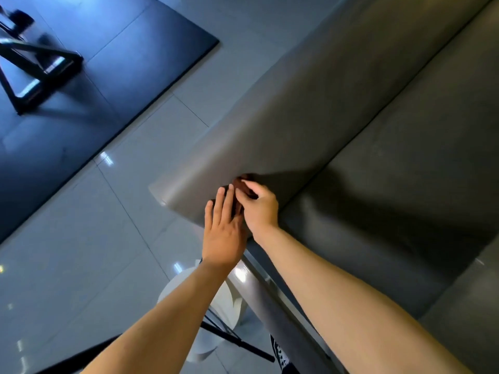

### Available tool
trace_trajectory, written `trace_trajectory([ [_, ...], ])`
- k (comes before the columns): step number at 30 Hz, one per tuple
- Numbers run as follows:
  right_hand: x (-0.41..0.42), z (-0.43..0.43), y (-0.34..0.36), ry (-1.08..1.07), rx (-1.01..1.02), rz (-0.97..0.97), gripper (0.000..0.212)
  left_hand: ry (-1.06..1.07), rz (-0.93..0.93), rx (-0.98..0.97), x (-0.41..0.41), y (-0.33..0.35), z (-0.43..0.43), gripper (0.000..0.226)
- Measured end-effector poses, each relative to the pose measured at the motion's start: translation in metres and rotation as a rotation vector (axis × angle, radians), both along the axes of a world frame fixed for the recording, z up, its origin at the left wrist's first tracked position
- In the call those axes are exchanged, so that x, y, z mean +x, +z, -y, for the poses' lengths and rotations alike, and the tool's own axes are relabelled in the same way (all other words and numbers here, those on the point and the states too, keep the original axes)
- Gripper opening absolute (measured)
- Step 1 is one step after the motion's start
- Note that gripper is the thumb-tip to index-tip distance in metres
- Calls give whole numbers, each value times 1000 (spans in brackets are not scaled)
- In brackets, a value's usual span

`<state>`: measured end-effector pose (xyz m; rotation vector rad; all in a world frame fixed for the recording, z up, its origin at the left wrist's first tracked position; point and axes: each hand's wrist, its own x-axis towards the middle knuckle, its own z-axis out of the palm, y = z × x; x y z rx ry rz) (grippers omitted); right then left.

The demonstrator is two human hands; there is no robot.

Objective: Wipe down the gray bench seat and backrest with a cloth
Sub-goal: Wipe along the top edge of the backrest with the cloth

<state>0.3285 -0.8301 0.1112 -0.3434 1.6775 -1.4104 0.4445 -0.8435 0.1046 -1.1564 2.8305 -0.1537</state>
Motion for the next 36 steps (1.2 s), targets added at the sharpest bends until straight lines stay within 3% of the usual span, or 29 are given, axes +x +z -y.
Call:
trace_trajectory([
  [4,-15,-2,-14,67,30,-65,28,71,73,95,10,-14,-15,61],
  [7,-60,-5,-42,-177,121,-68,27,124,32,187,-3,-22,-22,45],
  [12,-125,-2,-89,-525,31,283,34,180,34,261,-18,-55,-30,50],
  [19,-77,7,-106,-347,185,186,28,160,-15,282,-1,-99,-43,42],
  [22,-24,-3,-101,-135,291,160,25,253,8,397,6,-98,-53,43],
  [24,12,-12,-93,19,311,259,26,334,-11,456,13,-87,-60,50],
  [27,40,-30,-66,84,278,310,25,402,-118,516,24,-62,-64,56],
  [32,34,-67,-8,-119,174,269,26,297,-437,650,27,-10,-70,18],
  [36,37,-110,49,-177,145,233,29,391,-623,786,24,48,-94,17],
])
